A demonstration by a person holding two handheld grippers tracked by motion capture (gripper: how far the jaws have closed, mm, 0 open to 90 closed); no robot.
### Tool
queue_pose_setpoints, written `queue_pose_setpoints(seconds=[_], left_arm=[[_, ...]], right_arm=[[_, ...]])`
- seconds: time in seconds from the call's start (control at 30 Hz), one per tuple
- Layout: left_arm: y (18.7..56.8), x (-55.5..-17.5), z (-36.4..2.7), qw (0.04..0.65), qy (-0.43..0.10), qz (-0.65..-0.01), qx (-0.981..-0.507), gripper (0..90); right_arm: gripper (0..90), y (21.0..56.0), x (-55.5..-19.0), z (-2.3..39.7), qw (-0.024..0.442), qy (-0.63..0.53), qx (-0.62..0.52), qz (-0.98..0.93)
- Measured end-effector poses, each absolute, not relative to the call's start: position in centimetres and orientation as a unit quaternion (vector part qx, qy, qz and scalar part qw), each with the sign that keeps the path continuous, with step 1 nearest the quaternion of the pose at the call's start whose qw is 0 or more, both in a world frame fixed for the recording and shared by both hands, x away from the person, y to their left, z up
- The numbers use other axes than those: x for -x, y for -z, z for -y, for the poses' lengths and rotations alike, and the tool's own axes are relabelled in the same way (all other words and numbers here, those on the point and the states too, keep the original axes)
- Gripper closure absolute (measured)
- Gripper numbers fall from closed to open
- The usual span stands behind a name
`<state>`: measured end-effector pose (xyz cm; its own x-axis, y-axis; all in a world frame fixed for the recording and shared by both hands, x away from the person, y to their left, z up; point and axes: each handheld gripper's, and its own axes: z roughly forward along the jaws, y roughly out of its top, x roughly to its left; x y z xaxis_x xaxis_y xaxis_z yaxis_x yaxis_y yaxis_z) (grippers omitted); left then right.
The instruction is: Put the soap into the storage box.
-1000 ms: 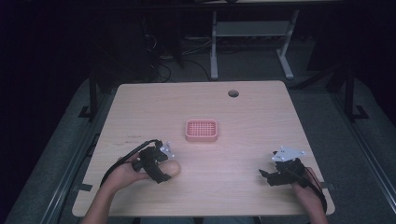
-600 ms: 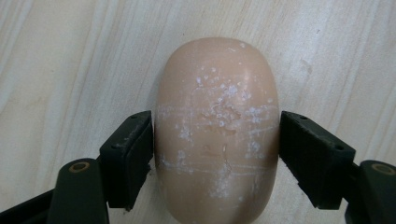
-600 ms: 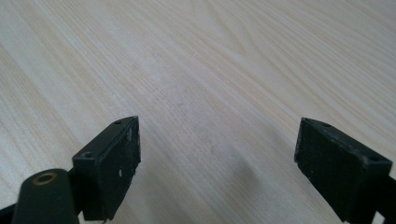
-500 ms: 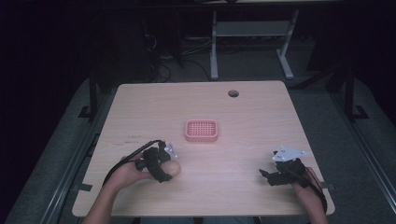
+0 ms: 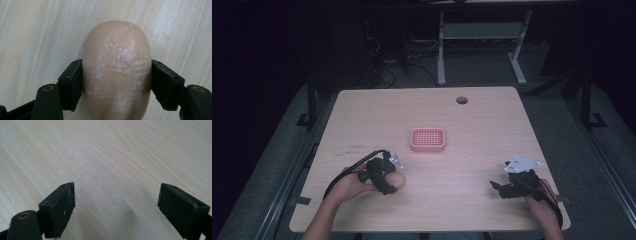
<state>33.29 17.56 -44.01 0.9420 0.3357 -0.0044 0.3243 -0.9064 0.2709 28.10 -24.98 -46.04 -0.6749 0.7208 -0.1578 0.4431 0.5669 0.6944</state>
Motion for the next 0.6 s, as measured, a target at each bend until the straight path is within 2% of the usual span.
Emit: queue_pose_setpoints(seconds=[0.6], left_arm=[[42.7,-34.3,-17.3,0.162,-0.006,-0.172,-0.972,32.4]], right_arm=[[13.8,45.9,-28.1,25.2,0.218,-0.325,-0.345,-0.853]])
